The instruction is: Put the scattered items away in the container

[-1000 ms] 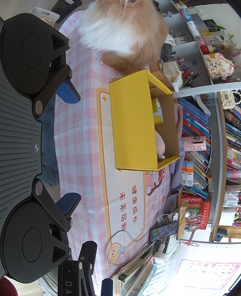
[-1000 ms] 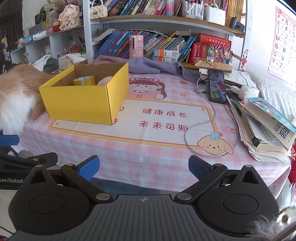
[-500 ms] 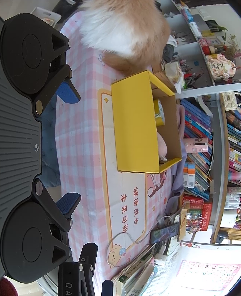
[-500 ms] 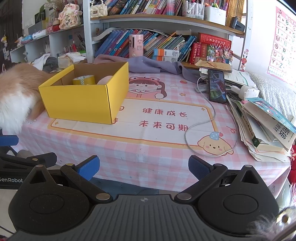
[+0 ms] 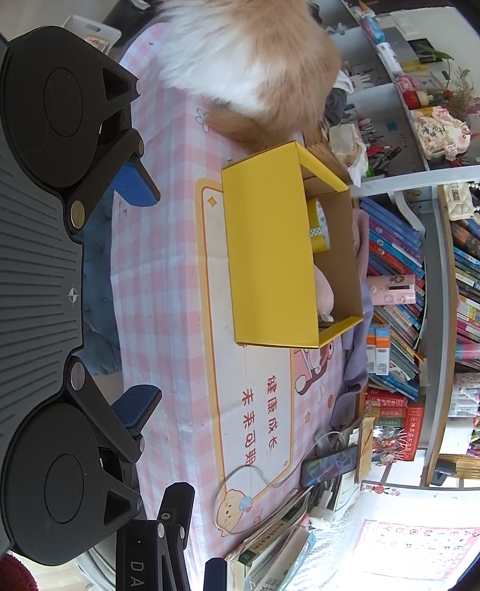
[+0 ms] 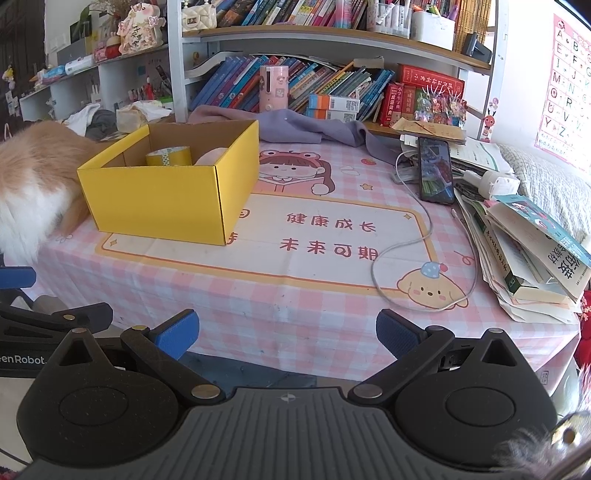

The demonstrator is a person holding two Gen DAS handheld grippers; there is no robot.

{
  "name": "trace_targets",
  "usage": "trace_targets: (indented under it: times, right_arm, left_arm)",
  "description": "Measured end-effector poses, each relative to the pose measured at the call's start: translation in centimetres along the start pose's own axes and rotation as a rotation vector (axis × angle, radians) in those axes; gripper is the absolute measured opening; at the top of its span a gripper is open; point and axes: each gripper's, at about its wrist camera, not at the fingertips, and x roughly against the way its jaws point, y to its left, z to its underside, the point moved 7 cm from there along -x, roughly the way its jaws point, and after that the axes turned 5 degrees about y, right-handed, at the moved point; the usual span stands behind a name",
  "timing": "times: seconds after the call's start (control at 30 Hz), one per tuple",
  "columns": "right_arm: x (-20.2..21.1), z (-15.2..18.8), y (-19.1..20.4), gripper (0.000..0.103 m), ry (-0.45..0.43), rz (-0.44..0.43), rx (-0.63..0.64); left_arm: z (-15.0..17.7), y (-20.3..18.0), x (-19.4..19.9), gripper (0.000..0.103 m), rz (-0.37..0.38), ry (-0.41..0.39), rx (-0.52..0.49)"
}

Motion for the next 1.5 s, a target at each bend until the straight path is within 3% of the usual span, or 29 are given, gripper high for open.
trace_targets:
  times: [1.5]
  right_arm:
    - [-0.33, 0.12, 0.67, 0.103, 0.005, 0.003, 0.008]
  left_arm:
    - [0.19, 0.43, -0.13, 0.103, 0.011, 0.008, 0.008]
